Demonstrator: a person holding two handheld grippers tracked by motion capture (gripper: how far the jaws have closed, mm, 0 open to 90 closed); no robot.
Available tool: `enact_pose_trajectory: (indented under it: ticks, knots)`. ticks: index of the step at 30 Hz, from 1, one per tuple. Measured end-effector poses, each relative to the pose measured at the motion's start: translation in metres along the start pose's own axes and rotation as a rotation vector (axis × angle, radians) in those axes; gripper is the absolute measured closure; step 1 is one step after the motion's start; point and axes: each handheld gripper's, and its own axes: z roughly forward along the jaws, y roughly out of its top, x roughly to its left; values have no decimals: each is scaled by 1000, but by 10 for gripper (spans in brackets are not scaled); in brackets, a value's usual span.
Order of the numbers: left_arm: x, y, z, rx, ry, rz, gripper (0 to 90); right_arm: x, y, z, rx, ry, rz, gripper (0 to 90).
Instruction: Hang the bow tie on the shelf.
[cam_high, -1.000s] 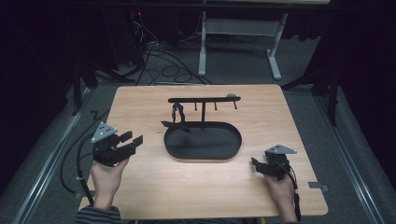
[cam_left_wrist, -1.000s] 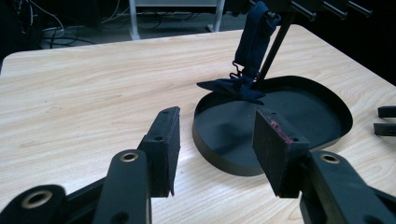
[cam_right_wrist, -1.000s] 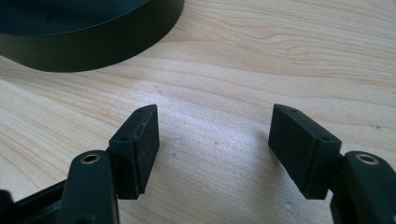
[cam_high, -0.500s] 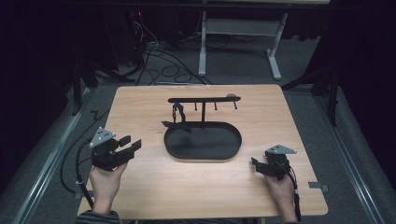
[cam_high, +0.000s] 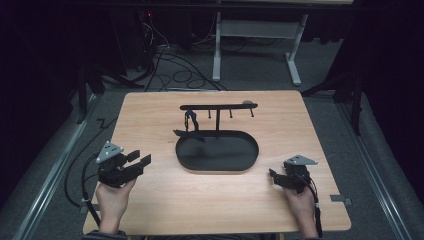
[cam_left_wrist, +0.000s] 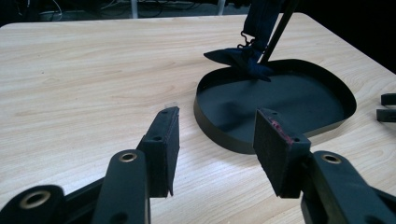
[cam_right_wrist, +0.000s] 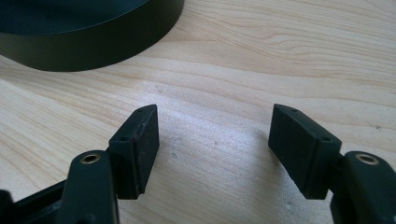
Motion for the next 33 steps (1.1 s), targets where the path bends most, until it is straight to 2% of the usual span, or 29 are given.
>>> enact_pose_trajectory:
  ticks: [33]
  knots:
    - [7, -33, 7, 51, 9, -37, 508, 0, 0, 0, 0, -1, 0, 351]
